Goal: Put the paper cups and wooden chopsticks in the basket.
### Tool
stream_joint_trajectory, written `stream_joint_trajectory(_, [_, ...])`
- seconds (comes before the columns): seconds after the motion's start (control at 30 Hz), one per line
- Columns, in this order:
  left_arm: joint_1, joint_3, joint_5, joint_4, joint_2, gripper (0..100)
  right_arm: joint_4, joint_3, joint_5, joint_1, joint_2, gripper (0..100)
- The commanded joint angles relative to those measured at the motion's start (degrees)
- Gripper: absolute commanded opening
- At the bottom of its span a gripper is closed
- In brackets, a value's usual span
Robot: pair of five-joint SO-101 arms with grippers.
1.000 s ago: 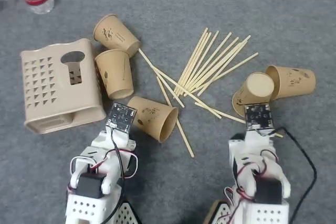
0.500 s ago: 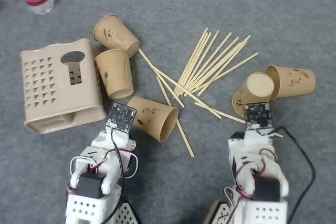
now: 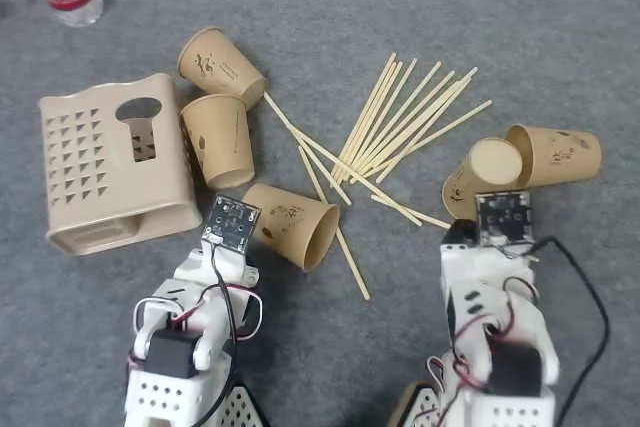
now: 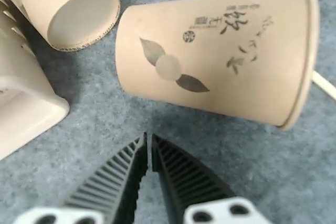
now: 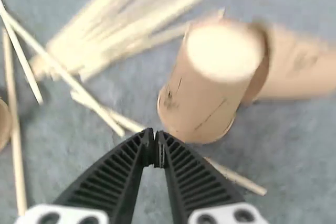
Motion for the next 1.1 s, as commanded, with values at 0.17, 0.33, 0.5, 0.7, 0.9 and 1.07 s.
stream_joint_trajectory(0.17, [-0.53,-0.31,-0.53,-1.32,-0.70,1,12.97,-14.33,0.35,-0.04,-0.48,0.8])
stream_joint_trajectory(0.33, [-0.53,-0.31,-0.53,-1.32,-0.70,1,14.55,-16.35,0.44,0.40,-0.48,0.8])
stream_joint_trajectory(0.5, [-0.53,-0.31,-0.53,-1.32,-0.70,1,18.42,-28.92,0.26,0.48,-0.48,0.8])
stream_joint_trajectory(0.7, [-0.53,-0.31,-0.53,-1.32,-0.70,1,21.41,-50.99,0.44,0.48,-0.57,0.8])
stream_joint_trajectory(0.9, [-0.53,-0.31,-0.53,-1.23,-0.70,1,21.49,-61.27,10.37,0.40,-0.57,0.8])
stream_joint_trajectory(1.07, [-0.53,-0.31,-0.53,-1.14,-0.70,1,27.38,-61.89,32.79,0.40,-0.57,0.8])
